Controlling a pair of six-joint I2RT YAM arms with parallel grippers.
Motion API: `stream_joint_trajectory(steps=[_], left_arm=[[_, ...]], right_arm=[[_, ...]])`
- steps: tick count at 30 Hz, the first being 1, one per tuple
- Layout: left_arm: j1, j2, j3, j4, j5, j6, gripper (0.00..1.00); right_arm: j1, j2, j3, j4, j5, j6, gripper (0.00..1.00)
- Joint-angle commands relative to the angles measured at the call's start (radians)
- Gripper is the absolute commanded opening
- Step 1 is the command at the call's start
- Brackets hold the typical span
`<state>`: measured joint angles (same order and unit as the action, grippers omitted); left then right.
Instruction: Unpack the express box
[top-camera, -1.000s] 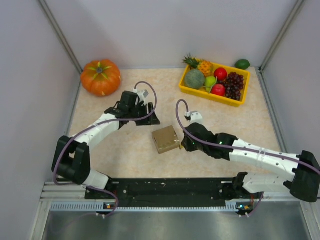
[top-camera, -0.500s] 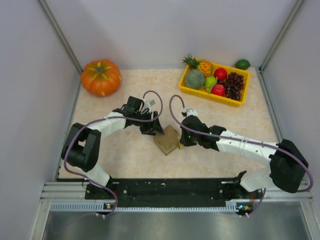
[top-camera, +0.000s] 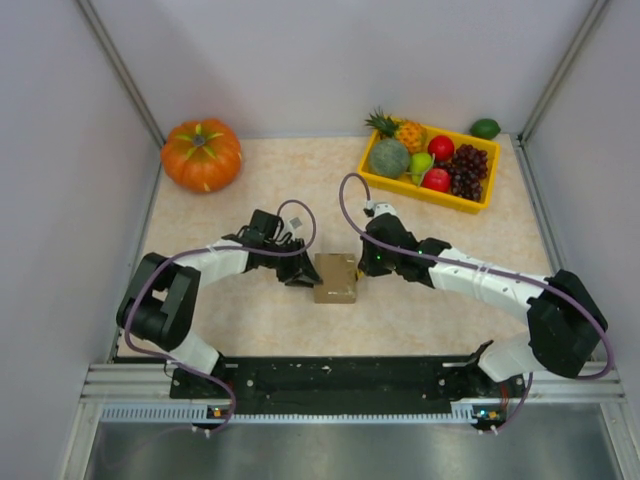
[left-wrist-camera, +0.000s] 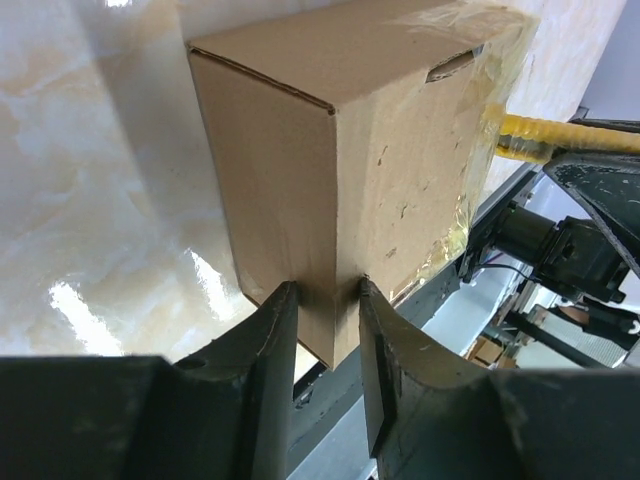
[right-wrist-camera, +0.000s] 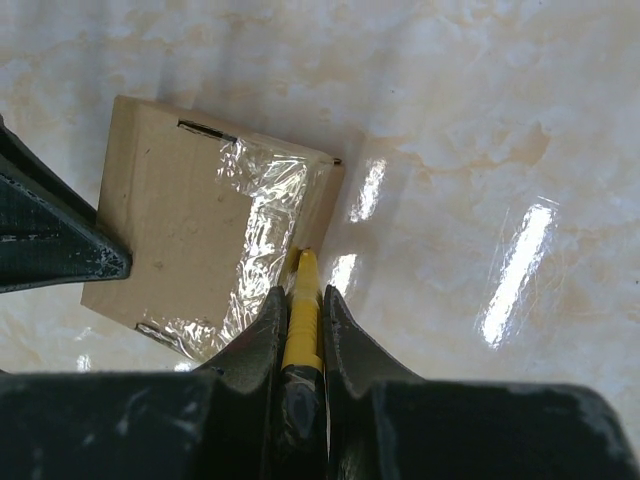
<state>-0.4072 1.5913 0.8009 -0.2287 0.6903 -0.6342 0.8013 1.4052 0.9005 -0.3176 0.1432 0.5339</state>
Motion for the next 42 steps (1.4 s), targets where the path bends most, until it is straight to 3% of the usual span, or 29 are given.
stream_joint_trajectory(steps=[1,2,5,9,14,18,22,42], left_arm=[[0.001,-0.047,-0.049,0.119,-0.057,-0.067,0.26],[0.002,-0.062,-0.06,0.144,-0.057,-0.093,0.3],[0.007,-0.088,-0.1,0.219,-0.058,-0.151,0.55],[0.016,-0.117,-0.129,0.279,-0.092,-0.191,0.59],[0.036,-0.137,-0.146,0.301,-0.104,-0.216,0.53],[0.048,-0.136,-0.164,0.322,-0.098,-0.232,0.38],[0.06,-0.133,-0.18,0.327,-0.092,-0.239,0.32],[0.125,-0.179,-0.218,0.244,-0.104,-0.21,0.35]], right_arm=[[-0.004,-0.009,0.069,0.078,-0.063,-0.008,0.0],[-0.005,-0.011,0.072,0.078,-0.068,-0.009,0.0],[-0.004,-0.008,0.078,0.072,-0.071,-0.011,0.0],[-0.004,-0.002,0.078,0.066,-0.074,-0.012,0.0],[-0.005,0.003,0.078,0.061,-0.073,-0.014,0.0],[-0.004,-0.002,0.086,0.06,-0.083,-0.014,0.0],[-0.004,-0.011,0.103,0.061,-0.096,-0.017,0.0],[-0.004,-0.092,0.153,0.052,-0.172,0.021,0.0]])
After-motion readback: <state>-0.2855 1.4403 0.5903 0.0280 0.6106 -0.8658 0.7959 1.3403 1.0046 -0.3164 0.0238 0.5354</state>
